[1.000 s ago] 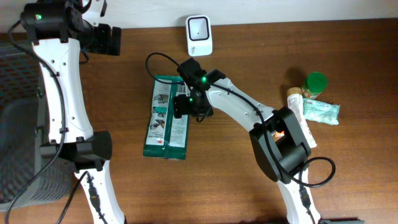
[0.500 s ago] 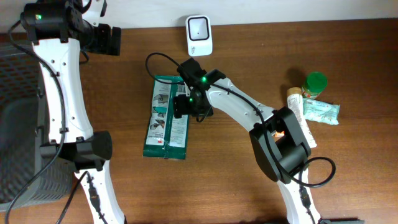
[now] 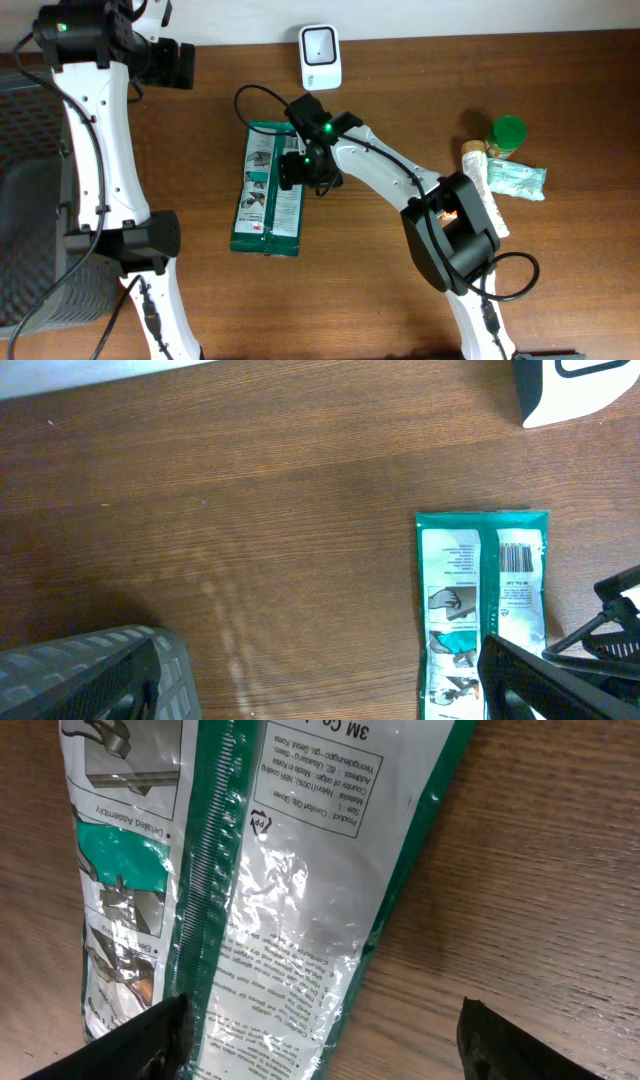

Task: Scan the item barcode

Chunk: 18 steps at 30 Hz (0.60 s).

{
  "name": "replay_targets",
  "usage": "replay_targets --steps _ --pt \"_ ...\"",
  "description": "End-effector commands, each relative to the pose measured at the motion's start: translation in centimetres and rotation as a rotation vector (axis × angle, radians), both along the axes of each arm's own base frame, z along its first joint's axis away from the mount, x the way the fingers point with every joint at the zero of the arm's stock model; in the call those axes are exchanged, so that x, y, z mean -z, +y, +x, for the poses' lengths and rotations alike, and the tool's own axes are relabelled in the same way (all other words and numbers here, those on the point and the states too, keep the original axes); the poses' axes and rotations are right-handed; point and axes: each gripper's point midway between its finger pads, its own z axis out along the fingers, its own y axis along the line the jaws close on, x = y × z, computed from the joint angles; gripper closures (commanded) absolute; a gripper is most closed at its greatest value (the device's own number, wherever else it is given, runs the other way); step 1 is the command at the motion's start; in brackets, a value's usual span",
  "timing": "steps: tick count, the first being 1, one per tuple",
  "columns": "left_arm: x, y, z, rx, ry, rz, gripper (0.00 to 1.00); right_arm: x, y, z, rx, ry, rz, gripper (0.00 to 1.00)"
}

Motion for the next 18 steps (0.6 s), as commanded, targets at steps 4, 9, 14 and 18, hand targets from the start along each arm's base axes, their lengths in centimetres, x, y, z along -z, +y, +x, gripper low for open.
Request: replay_targets --steps 4,9,14,18 --pt "-0.34 0.16 -0.05 0.006 -0.01 -0.002 0.01 0.54 -0.25 -0.37 0.002 0.011 -0.021 0.19" --pt "-0.34 0.16 -0.05 0.006 -0.01 -0.002 0.01 0.54 -0.25 -0.38 0.002 0.012 -0.021 0.19" --pt "-0.34 0.16 -0.05 0.006 -0.01 -0.002 0.01 0.54 -0.29 -0.31 -0.003 0.007 -0.021 0.19" --pt "-0.34 0.16 -0.05 0.005 -0.01 -0.002 0.01 0.61 -0.68 -0.02 0.005 -0.002 -0.036 0.19"
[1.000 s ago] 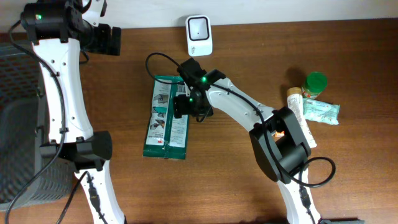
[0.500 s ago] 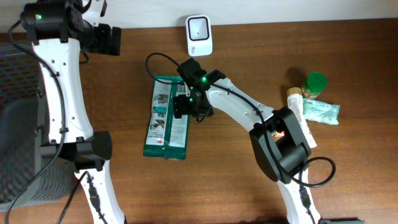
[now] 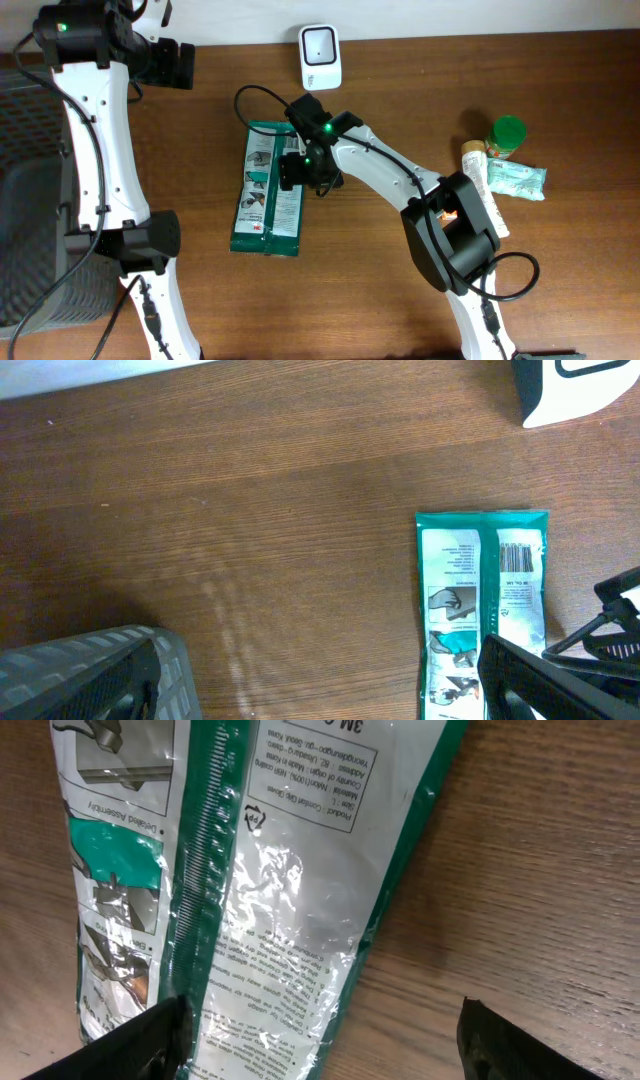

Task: Scan the item barcode

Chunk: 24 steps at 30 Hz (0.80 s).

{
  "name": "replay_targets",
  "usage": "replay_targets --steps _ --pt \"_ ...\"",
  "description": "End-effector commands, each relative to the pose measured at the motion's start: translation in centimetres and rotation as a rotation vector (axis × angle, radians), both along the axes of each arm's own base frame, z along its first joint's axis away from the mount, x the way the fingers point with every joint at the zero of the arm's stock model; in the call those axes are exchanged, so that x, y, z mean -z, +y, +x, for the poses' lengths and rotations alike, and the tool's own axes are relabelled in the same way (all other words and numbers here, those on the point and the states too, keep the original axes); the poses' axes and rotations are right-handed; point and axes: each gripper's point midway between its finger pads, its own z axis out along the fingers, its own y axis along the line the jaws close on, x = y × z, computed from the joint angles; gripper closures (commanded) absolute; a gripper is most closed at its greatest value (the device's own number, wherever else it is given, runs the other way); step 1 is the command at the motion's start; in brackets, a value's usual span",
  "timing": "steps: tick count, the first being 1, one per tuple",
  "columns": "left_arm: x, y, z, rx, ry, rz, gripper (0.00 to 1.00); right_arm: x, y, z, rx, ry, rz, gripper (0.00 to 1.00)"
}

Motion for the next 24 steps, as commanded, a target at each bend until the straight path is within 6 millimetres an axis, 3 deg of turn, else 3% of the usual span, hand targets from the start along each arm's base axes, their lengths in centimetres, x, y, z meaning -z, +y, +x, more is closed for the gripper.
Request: replay_targets --steps 1,8,14,17,24 --pt "-0.3 0.2 -0.1 0.006 -0.01 -0.002 0.01 0.5 -0.6 0.2 0.008 -0.005 -0.029 0.19" --pt "-0.3 0.2 -0.1 0.006 -0.01 -0.002 0.01 0.5 -0.7 0.4 0.004 -0.012 -0.026 0.19" --pt "-0.3 0.2 -0.1 0.005 -0.01 -0.002 0.01 -1.1 -0.4 3.0 0.036 -0.028 0.128 0.2" --pt "-0.3 0.2 -0.1 0.006 -0.01 -0.002 0.01 -1.4 0.3 3.9 0.052 -0.067 0.154 0.26" --pt "-0.3 0.2 -0.1 0.006 -0.01 -0.002 0.01 2.0 1.8 2.6 0.081 -0.077 0.031 0.32"
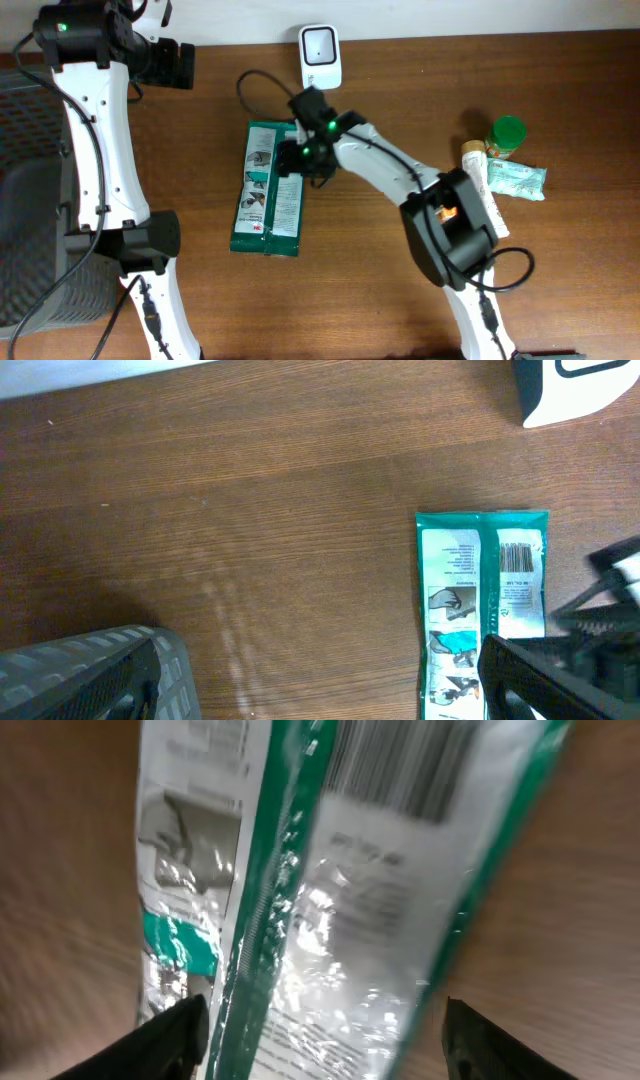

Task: Scan the item barcode

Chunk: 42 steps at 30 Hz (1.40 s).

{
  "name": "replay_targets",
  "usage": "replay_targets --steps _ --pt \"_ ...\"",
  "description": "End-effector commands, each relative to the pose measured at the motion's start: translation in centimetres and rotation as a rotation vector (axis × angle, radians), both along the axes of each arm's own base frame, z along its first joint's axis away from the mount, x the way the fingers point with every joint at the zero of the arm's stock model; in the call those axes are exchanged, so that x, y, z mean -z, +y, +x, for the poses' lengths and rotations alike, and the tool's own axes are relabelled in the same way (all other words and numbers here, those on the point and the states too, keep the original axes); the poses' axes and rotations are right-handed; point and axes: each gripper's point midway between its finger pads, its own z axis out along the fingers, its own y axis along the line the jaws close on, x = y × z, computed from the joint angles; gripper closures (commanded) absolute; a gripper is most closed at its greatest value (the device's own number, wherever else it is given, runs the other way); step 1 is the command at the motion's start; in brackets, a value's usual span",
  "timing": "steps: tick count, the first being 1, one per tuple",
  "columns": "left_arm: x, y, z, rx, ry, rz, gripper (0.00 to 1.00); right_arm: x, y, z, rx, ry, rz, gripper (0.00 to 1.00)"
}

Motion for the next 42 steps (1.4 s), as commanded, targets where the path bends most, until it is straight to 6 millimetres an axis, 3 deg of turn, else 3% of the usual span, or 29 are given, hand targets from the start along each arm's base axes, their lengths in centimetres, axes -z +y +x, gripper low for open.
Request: replay_targets --steps 1,7,14,19,30,33,42 --pt "-0.3 0.2 -0.1 0.006 -0.01 -0.002 0.01 2.1 -0.8 0.3 0.052 -0.048 -0.136 0.34" --pt "-0.3 0.2 -0.1 0.006 -0.01 -0.002 0.01 2.2 -3.2 1.1 0.108 -0.207 -0.393 0.38" --pt "-0.3 0.2 -0.1 0.006 -0.01 -0.002 0.01 2.8 -4.5 0.2 0.101 -0.276 -0.578 0.37" --pt "-0.3 0.2 -0.1 0.005 -0.01 -0.002 0.01 3.6 -7.2 0.2 0.172 -0.149 -0.553 0.36" --pt "-0.3 0.2 -0.1 0.006 -0.01 -0.002 0.01 4.5 -12.8 1.6 0.314 0.134 -0.329 0.31" --pt "-0.3 0.2 -0.1 0.006 -0.01 -0.002 0.01 4.4 -12.7 1.7 0.297 0.147 -0.299 0.2" --pt "-0.3 0.2 -0.1 0.006 -0.01 -0.002 0.01 4.4 -12.6 1.8 0.295 0.141 -0.295 0.18"
